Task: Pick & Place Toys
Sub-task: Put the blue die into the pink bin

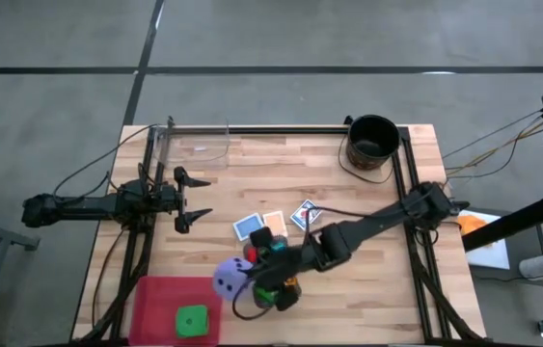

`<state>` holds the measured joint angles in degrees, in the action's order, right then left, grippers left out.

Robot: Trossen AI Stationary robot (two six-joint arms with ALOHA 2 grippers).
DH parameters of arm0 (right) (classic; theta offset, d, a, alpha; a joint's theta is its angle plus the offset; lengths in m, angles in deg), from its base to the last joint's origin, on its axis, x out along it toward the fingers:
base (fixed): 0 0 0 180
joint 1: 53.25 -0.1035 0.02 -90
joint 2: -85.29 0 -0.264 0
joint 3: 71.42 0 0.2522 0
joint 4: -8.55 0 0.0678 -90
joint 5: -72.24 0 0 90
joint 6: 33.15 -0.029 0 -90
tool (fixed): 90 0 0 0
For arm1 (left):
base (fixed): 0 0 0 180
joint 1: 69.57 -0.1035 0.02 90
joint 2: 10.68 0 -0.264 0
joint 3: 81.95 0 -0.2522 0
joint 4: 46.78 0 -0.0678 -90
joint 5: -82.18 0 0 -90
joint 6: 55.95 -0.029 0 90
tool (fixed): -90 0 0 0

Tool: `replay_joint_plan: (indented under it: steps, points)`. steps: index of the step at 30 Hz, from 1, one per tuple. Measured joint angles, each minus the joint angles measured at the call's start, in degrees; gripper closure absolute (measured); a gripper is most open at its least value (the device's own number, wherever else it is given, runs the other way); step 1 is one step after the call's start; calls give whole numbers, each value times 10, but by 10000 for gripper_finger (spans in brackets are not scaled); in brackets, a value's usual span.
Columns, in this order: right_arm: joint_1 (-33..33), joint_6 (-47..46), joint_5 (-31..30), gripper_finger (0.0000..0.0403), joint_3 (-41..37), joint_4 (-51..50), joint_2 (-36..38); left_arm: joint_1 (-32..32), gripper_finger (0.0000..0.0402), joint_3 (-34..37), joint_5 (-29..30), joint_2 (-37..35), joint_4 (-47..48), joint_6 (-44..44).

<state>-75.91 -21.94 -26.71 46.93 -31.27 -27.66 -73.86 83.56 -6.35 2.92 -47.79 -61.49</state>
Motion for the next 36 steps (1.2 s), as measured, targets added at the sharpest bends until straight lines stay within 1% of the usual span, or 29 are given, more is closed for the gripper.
replay_joint_plan:
  steps: [7, 10, 17, 24, 28, 36]
  points:
    - [43, 53, 132, 385, 0, 129, -65, 0, 25, 0, 0, 0, -1, 8]
    - [59, 69, 179, 385, 0, 186, -90, 0, 25, 0, 0, 0, -1, 11]
    - [94, 71, 279, 385, 0, 265, -127, 1, 25, 0, 0, 0, 0, 11]
    - [107, 53, 330, 385, 0, 296, -167, 1, 25, 0, 0, 0, -2, 12]
    - [113, 41, 337, 385, 0, 318, -181, 1, 25, 0, 0, 0, -2, 13]
    - [121, 12, 344, 385, 0, 320, -190, 1, 25, 0, 0, 0, -2, 14]
